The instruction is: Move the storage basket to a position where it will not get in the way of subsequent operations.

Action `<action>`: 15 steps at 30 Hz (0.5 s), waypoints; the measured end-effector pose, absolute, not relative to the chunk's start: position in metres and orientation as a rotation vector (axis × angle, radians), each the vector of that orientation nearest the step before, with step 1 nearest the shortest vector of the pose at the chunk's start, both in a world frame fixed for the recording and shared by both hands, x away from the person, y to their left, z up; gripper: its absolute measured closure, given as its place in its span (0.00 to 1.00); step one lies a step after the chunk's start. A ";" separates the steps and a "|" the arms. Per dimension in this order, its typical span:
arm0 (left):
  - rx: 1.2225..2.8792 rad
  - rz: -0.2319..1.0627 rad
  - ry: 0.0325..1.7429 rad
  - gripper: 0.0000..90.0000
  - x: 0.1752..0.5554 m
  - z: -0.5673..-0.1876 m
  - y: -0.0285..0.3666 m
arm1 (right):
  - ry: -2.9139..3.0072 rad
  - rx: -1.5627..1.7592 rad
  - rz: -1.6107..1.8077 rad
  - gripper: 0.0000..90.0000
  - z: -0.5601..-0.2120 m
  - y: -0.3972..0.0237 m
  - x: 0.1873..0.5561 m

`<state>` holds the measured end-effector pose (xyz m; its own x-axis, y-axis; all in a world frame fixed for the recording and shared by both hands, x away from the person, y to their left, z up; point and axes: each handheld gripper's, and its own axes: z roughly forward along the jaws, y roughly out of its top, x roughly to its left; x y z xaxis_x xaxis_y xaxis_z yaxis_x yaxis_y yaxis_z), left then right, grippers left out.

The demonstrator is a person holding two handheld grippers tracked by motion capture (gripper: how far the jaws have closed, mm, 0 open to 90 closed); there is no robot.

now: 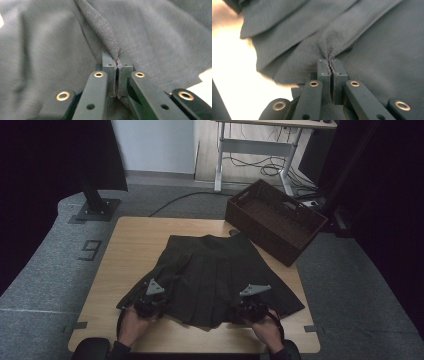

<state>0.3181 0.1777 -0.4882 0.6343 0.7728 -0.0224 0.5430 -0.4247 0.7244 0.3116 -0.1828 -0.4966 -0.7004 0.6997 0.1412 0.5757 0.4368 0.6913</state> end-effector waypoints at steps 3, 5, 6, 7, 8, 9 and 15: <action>2.064 0.448 1.019 0.98 0.334 -0.463 0.185 | 2.443 1.104 1.133 0.97 -0.470 -0.189 0.324; 2.047 0.489 1.021 0.98 0.346 -0.450 0.187 | 2.397 1.090 1.133 0.97 -0.457 -0.191 0.333; 2.027 0.515 1.025 0.98 0.356 -0.442 0.188 | 2.371 1.085 1.129 0.97 -0.450 -0.193 0.340; 2.023 0.535 1.029 0.98 0.363 -0.437 0.189 | 2.337 1.085 1.122 0.97 -0.442 -0.195 0.350; 2.008 0.558 1.042 0.98 0.374 -0.430 0.190 | 2.319 1.089 1.118 0.97 -0.438 -0.197 0.356; 2.000 0.577 1.053 0.97 0.384 -0.426 0.191 | 2.288 1.102 1.110 0.97 -0.433 -0.200 0.367; 2.028 0.651 1.141 0.97 0.442 -0.425 0.192 | 2.206 1.207 1.052 0.97 -0.429 -0.215 0.421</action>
